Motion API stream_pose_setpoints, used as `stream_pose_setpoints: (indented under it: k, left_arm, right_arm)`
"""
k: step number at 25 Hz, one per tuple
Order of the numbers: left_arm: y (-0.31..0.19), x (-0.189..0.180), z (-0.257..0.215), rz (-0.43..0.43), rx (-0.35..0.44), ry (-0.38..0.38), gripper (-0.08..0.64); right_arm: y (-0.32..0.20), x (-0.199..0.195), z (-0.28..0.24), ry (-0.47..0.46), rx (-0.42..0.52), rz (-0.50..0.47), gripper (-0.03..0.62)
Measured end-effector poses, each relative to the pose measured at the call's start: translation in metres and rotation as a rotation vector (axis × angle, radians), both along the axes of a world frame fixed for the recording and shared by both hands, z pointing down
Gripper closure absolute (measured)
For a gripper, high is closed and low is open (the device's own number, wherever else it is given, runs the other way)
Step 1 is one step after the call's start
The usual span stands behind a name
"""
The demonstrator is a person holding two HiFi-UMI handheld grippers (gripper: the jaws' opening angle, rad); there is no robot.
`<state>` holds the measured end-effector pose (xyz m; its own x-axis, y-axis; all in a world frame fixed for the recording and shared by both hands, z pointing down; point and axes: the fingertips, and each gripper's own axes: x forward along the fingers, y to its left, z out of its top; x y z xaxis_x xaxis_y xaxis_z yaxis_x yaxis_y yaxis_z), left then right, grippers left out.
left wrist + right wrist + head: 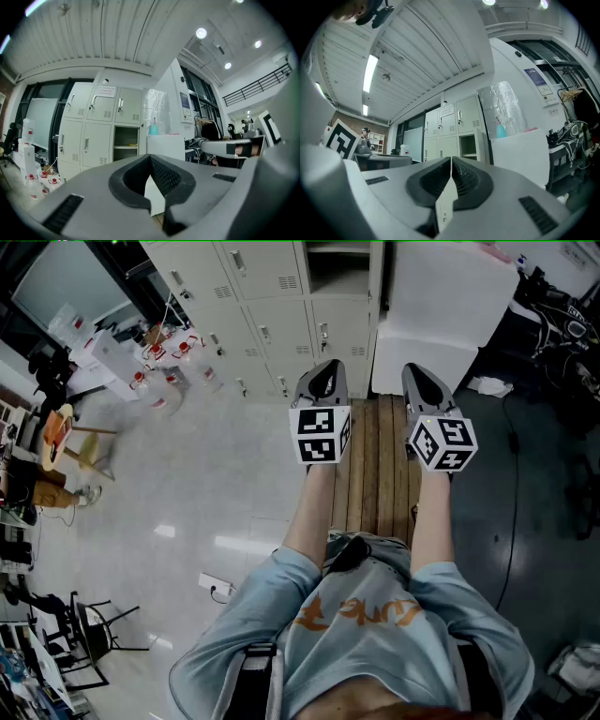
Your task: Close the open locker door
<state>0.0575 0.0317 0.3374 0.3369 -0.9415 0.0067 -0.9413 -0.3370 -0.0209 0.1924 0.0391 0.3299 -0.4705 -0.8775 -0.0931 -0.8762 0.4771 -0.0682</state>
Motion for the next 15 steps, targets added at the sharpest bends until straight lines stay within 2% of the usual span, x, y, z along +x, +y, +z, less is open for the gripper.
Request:
stream_pose_setpoints:
  k: [10,15]
  left_arm:
    - [-0.019,0.002,-0.006,-0.006,0.012,-0.003,0.538]
    - [-0.044,0.008,-0.002,0.02,0.009,0.0,0.538]
  right_arm:
    - [-0.02,0.001,0.001,-0.006,-0.011,-0.031,0.557]
    - [-0.044,0.004,0.004,-0.003,-0.011,-0.022,0.557]
